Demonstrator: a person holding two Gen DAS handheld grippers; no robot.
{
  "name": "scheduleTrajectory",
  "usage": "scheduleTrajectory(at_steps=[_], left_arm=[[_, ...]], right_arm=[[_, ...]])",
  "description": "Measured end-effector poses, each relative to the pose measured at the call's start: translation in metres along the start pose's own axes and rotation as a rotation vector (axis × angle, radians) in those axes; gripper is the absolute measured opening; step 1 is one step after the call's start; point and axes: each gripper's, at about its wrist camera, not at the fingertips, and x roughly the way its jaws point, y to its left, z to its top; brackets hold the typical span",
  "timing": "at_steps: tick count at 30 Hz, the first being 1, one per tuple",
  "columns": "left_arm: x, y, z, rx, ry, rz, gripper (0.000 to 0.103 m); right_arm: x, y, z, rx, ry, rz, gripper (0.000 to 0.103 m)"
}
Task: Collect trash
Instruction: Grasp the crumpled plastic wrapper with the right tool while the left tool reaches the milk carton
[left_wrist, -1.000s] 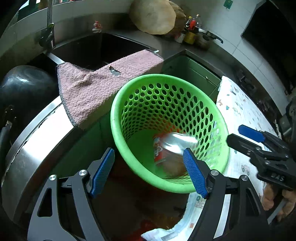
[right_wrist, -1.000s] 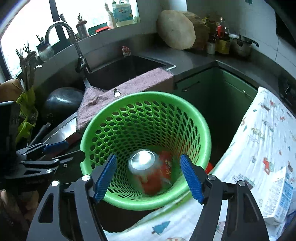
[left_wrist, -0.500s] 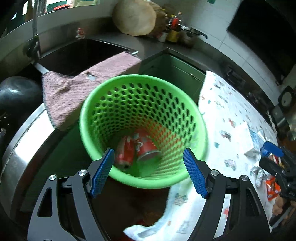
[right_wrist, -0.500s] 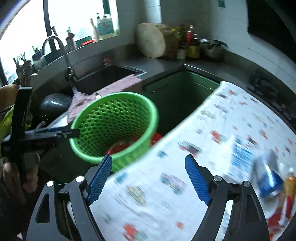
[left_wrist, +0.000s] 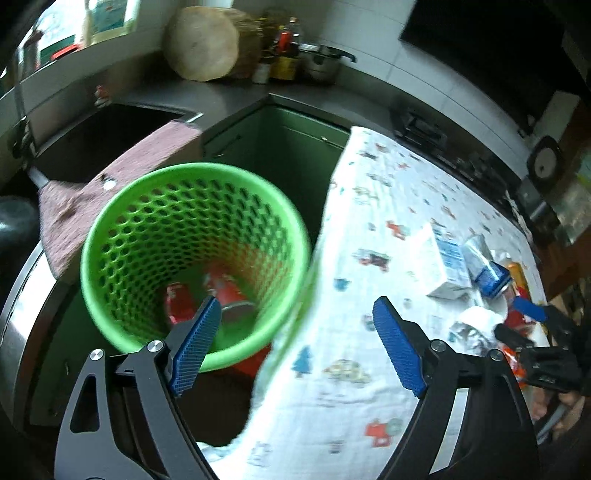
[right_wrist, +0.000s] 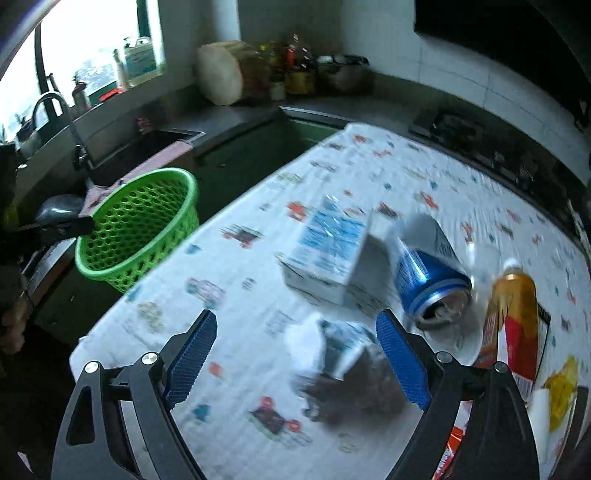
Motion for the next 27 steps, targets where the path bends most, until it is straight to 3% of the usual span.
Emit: scheduleTrajectory(at_steps=[14, 27], left_arm=[[0.020, -0.089, 0.020, 0.102, 0.046, -0.028, 0.089], [0.076, -0.153, 0.026, 0.169, 0.113, -0.059, 0.089]], right_arm=[[0.041, -0.044, -0.019, 0.106, 0.078, 0.075, 0.085], [0.036, -0.057, -0.032, 0.130, 0.071, 0.120, 0.062]])
